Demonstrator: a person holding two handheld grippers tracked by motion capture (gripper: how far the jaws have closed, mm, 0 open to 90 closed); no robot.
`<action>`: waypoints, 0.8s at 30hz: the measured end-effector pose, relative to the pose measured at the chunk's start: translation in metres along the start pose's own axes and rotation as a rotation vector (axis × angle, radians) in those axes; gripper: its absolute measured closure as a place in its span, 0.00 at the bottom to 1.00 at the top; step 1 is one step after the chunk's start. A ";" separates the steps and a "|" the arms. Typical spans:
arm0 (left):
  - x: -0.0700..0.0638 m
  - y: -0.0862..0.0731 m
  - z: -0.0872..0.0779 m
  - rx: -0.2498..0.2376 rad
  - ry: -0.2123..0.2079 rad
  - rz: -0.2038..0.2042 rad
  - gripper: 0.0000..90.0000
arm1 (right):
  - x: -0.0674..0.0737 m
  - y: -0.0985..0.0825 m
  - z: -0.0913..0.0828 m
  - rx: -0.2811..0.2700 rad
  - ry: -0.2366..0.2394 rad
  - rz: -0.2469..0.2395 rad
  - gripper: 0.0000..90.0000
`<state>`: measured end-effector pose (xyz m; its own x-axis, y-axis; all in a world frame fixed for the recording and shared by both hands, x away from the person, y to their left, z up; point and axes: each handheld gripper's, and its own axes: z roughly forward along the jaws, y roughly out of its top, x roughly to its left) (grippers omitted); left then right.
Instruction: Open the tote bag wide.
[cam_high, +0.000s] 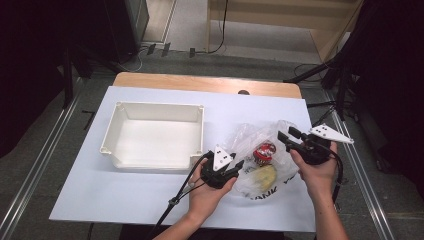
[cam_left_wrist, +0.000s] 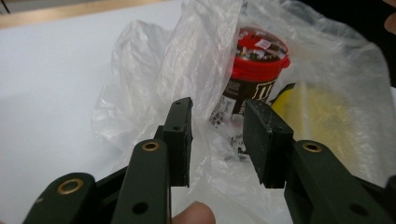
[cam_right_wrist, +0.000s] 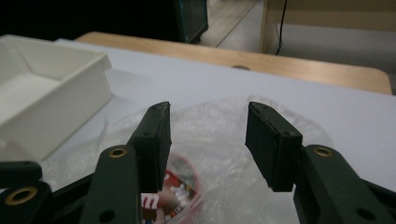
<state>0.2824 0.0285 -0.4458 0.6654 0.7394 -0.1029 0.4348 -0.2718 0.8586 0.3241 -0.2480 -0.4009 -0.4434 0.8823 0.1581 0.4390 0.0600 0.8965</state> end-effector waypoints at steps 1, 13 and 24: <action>0.001 0.000 0.003 0.014 0.005 0.000 0.69 | -0.001 -0.004 0.003 0.024 0.000 -0.003 0.55; 0.002 0.006 0.034 0.126 0.102 -0.006 0.59 | -0.015 -0.026 0.022 0.122 0.023 0.020 0.70; 0.012 0.007 0.045 0.139 0.116 -0.040 0.91 | -0.027 -0.035 0.031 0.184 -0.011 0.030 0.84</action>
<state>0.3205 0.0079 -0.4639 0.5749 0.8151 -0.0706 0.5449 -0.3171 0.7762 0.3451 -0.2590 -0.4492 -0.4201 0.8898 0.1783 0.5876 0.1170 0.8007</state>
